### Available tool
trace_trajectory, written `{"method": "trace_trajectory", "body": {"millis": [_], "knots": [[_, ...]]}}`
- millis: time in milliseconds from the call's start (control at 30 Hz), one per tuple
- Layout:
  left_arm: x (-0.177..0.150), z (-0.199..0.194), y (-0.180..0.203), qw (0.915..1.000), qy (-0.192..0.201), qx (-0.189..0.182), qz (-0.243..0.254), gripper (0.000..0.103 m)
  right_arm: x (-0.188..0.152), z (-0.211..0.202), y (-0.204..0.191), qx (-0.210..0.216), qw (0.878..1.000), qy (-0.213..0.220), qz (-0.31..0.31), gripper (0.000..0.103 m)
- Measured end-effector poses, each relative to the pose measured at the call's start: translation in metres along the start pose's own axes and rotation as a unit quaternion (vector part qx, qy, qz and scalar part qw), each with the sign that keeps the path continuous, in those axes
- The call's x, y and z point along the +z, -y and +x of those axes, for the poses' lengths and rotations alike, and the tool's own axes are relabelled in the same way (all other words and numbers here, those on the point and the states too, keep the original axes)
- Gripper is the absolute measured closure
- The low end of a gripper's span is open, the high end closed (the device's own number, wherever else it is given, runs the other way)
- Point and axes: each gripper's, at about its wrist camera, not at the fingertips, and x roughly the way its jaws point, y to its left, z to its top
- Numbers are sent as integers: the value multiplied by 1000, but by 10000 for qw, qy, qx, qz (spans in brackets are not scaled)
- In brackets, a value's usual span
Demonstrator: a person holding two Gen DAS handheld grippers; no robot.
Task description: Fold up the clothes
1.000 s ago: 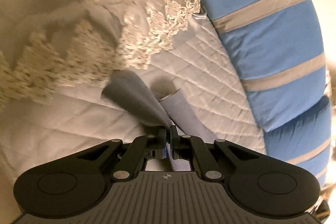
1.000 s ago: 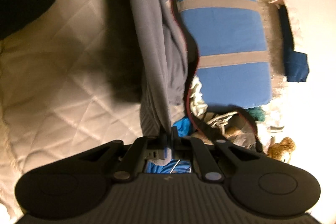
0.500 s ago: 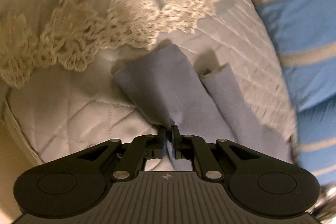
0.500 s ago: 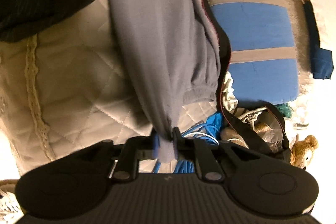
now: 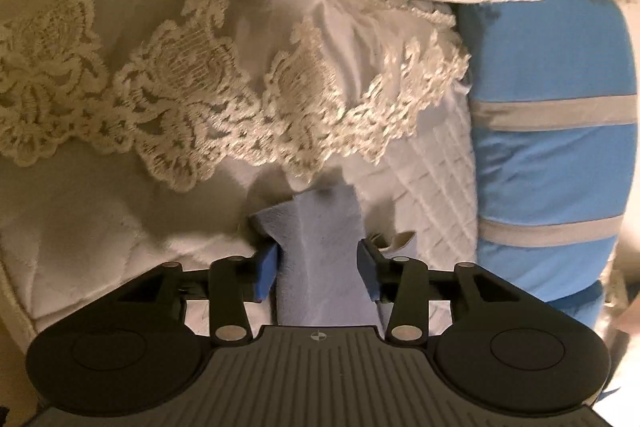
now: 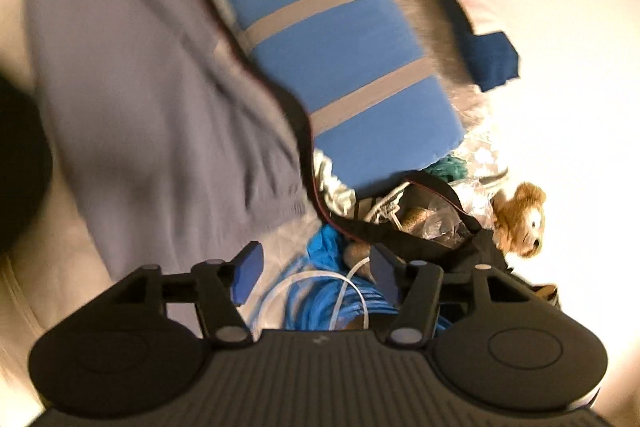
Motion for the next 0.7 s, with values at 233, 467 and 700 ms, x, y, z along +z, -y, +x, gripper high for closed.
{"method": "trace_trajectory", "body": {"millis": [233, 467, 700], "knots": [[-13, -16, 47, 9766, 280, 1393, 1613, 98, 43, -25, -4, 282, 9971, 344, 612, 24], [-32, -23, 88, 9245, 895, 2070, 3072, 81, 81, -39, -29, 721, 9912, 658, 897, 19], [-68, 0, 138, 8881, 733, 1549, 4265, 59, 127, -44, -81, 1092, 9857, 1112, 645, 18]]}}
